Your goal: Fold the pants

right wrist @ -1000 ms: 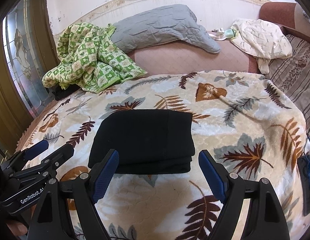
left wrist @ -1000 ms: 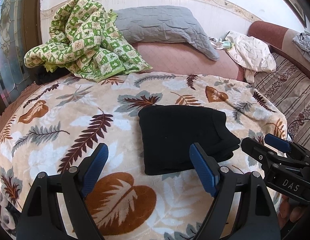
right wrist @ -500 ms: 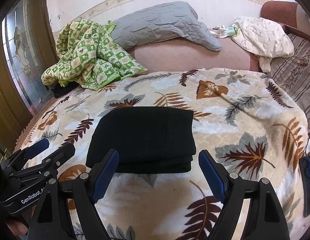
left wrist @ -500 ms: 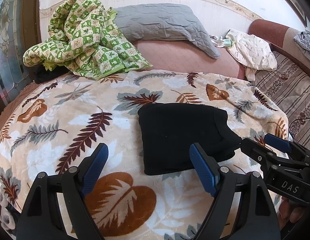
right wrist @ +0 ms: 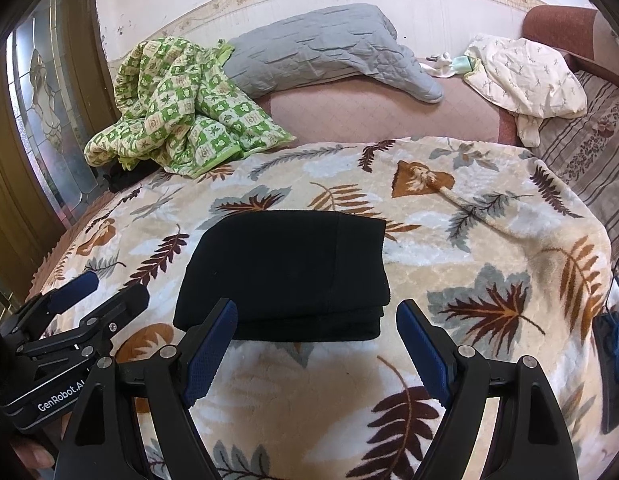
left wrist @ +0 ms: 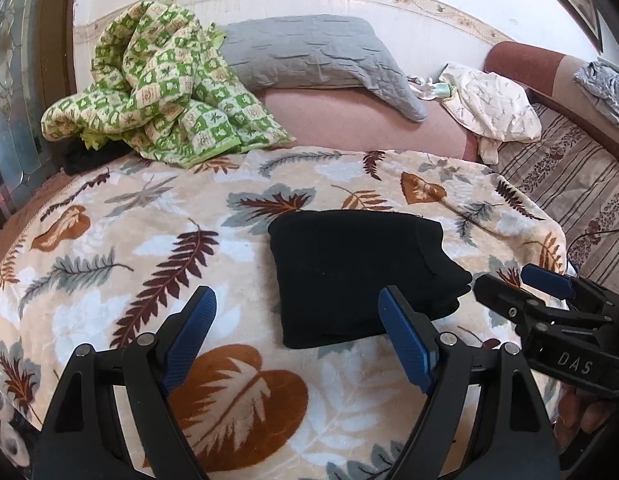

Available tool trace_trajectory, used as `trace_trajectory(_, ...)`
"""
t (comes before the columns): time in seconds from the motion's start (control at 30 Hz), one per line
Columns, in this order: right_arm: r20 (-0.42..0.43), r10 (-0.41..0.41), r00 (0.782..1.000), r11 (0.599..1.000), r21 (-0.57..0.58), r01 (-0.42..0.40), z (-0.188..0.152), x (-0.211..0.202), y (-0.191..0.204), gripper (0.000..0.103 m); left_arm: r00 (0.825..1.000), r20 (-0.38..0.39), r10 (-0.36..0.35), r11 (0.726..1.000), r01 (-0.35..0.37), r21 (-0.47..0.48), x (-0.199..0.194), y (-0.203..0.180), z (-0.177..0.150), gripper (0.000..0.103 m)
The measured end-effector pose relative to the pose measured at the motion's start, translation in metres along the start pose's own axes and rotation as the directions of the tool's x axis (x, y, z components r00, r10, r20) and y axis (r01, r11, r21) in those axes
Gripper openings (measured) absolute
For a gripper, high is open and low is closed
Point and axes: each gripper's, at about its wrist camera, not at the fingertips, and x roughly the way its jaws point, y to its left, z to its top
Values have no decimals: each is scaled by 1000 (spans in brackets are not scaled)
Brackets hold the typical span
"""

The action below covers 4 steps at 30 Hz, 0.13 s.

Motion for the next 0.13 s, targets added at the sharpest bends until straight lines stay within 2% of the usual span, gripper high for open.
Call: trace_trajectory(0.13, -5, -20, 1000, 1000, 20, 20, -2, -1, -14, 83, 999, -31, 8, 999, -9, -47, 6, 15, 0, 84)
